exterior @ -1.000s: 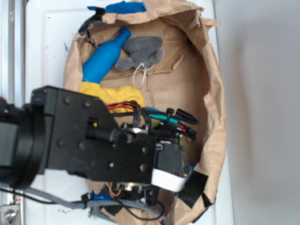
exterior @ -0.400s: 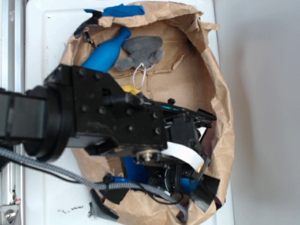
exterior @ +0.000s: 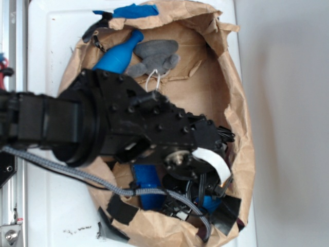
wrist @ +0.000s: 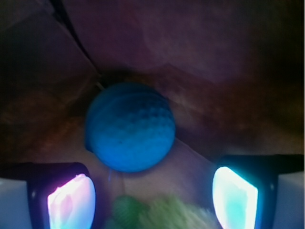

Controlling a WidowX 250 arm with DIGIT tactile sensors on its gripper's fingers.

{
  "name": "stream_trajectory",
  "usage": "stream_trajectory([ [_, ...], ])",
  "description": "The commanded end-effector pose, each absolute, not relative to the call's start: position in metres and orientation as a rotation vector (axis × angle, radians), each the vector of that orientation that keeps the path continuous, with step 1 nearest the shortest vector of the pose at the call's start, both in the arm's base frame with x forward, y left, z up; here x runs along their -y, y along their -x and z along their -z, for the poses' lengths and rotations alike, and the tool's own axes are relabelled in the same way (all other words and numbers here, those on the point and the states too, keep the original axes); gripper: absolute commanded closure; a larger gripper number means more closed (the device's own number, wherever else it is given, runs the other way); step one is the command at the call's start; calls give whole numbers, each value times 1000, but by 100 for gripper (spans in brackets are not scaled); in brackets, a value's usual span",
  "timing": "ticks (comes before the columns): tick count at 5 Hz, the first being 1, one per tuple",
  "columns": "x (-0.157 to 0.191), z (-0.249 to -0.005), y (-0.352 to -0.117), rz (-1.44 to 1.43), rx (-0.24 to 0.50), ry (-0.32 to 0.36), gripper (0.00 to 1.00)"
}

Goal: Grab the blue ball.

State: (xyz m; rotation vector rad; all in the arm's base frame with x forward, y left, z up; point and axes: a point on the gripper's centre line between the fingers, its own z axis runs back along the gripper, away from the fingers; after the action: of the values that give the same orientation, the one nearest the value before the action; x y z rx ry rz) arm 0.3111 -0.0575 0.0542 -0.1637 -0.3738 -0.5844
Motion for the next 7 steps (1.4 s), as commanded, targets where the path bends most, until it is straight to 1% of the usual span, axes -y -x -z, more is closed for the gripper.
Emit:
stream_trajectory([
  [1,83,-85,-322,604,445,155,0],
  [2,91,-79,-328,595,453,159,0],
  [3,96,-69,-333,589,462,161,0],
  [4,98,-57,-339,578,487,169,0],
  [5,97,-48,-342,578,454,162,0],
  [6,94,-40,-340,555,438,171,100],
  [7,93,-42,-338,561,440,172,100],
])
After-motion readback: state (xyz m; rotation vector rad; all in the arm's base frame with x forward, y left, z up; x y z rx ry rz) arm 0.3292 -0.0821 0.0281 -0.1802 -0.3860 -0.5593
